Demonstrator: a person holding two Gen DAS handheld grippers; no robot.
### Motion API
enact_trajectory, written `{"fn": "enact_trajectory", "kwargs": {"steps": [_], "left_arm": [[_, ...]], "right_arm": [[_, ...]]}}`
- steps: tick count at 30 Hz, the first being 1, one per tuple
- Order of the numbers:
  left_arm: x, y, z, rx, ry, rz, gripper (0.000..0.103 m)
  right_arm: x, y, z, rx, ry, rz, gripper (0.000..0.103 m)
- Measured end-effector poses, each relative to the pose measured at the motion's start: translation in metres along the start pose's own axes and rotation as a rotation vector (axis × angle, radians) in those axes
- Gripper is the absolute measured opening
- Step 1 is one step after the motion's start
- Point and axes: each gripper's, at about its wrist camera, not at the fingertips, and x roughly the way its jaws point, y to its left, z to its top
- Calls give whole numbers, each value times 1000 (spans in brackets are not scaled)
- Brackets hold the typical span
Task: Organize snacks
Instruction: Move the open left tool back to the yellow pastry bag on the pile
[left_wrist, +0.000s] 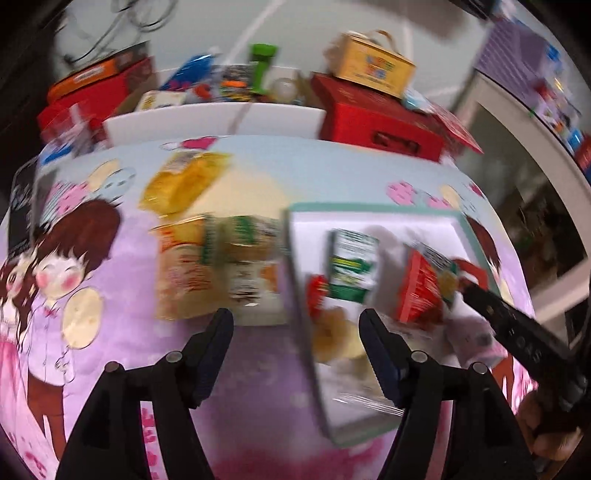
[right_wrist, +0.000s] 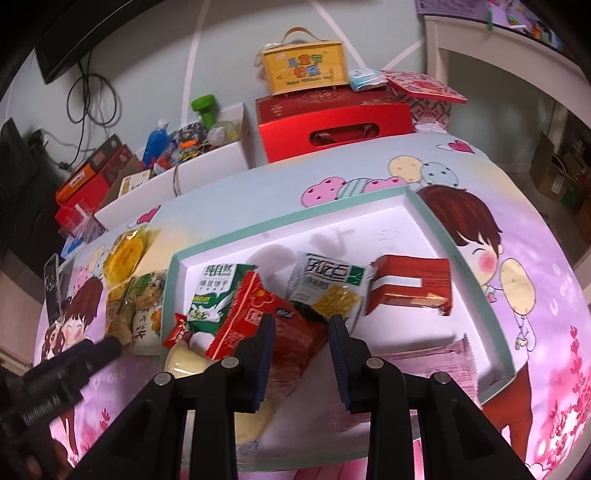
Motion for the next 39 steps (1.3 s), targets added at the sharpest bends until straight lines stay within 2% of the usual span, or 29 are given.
{"fn": "enact_trajectory", "kwargs": {"steps": [2,5,7,9,10,14,17,19,29,36,39], "left_arm": [[1,14,1,-36,-3,18,72],[1,26,1,-53,-8,62,73],[0,33,0,-69,-15,82,75],[1,41,0,-95,-20,85,86],[0,44,0,-106,-25,86,86],[0,54,1,-126,-44,112,87],[-1,61,1,-142,-57,150,98],[-1,67,0,-158,-63,158,98],[-8,91,-2,-246,-110,166,98],[-6,103,-3,-295,-110,97,98],[-4,106,-3,-304,-101,80,98]], "right_arm": [[2,5,-1,-15,4,-1,35],[4,13,-3,-28,7,-4,57],[4,18,-4,-41,5,-2,58],[5,23,-4,-54,6,-2,61],[6,25,-5,-59,9,0,63],[9,29,-5,-61,11,8,85],[9,31,-5,-56,3,12,96],[10,31,-6,-58,2,15,103],[12,40,-6,-79,2,42,103],[14,52,-6,-97,-12,22,103],[13,57,-5,-97,-21,47,103]]}}
